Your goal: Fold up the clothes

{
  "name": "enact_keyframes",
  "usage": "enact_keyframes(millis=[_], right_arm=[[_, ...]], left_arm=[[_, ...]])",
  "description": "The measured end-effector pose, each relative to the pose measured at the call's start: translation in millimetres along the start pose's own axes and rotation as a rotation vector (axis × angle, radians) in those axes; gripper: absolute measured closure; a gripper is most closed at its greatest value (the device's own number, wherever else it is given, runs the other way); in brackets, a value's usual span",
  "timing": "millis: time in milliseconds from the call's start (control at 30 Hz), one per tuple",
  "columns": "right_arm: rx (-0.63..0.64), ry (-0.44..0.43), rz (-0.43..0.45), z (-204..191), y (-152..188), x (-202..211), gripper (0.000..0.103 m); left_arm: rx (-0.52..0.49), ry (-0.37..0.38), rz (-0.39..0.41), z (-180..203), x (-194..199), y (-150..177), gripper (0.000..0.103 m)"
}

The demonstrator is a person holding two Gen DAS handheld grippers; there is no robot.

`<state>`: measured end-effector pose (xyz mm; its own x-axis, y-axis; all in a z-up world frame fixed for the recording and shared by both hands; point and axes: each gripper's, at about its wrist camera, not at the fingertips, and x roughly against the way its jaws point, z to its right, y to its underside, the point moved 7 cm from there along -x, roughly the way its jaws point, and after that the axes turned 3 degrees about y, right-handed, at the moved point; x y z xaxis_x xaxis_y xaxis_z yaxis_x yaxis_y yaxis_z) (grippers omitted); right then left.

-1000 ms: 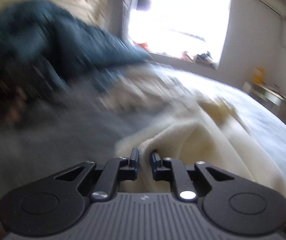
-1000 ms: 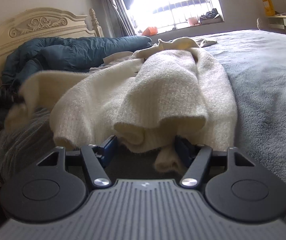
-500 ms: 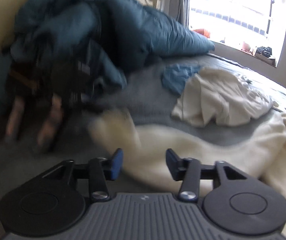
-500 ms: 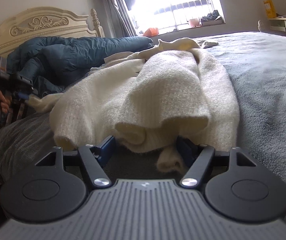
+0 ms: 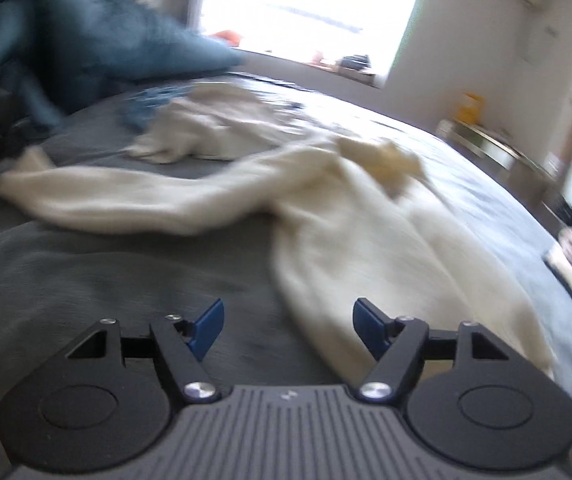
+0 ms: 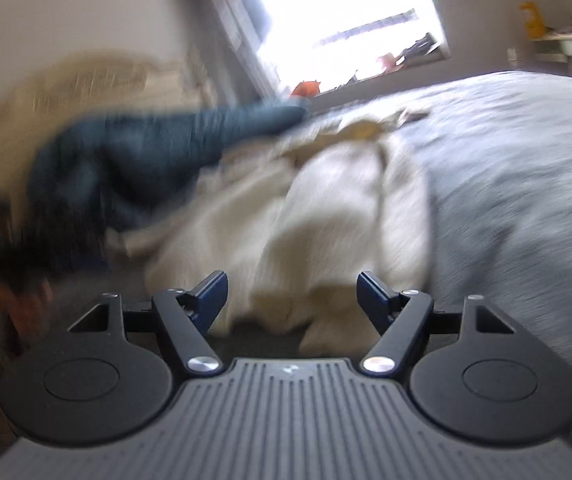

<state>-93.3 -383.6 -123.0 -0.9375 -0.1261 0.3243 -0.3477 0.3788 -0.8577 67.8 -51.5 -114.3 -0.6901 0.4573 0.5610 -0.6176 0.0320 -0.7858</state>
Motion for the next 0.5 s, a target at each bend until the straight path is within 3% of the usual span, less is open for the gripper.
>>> enact_keyframes(millis=[67,167,267,333,433,500], right_arm=[[-0.092,0.065,0.0,27,-14,-1,0.031],[-0.247,0.153,-0.077,68,-22,-26,0.031],[-0.351,0.133,-0.169,87,-17,-62,0.039],[-0.337,0.143,-0.232,90,-10,-85,0.044],[-0.297,0.149,-0.252,82,-9,-100,0.05],[-0.264,0.139,-0.277,72,-9,-103,0.064]], left_arm=[[0.0,0.058,-0.008,14,-6,12,0.029],[0.004,0.135,-0.041,27,-18,30,0.03],[-0.017,0.163,-0.053,34,-28,43,0.03],[-0.032,0.167,-0.04,36,-32,48,0.03],[-0.044,0.186,-0.016,36,-35,50,0.029],[-0.041,0.203,0.002,35,-36,50,0.029]])
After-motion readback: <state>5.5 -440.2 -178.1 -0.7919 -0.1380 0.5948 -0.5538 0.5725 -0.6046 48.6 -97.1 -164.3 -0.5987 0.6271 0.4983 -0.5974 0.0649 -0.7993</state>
